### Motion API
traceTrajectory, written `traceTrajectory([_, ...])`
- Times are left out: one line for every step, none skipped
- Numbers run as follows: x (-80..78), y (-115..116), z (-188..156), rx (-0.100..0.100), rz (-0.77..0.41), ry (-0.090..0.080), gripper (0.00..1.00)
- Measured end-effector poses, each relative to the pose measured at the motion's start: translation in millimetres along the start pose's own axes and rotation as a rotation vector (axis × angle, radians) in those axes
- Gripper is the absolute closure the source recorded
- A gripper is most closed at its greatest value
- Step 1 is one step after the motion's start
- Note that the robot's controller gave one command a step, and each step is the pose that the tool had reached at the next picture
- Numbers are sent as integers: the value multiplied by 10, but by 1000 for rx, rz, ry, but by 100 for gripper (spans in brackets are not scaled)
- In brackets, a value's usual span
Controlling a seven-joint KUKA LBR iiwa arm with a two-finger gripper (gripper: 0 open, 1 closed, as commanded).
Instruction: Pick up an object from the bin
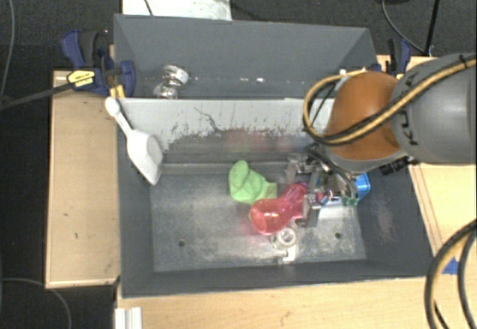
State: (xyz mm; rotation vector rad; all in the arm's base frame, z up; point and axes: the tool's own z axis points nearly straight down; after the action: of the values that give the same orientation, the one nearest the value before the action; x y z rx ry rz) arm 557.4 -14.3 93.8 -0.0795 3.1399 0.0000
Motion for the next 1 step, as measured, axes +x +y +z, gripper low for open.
traceTrajectory([-71,171,-88,-1,-51,-5,0])
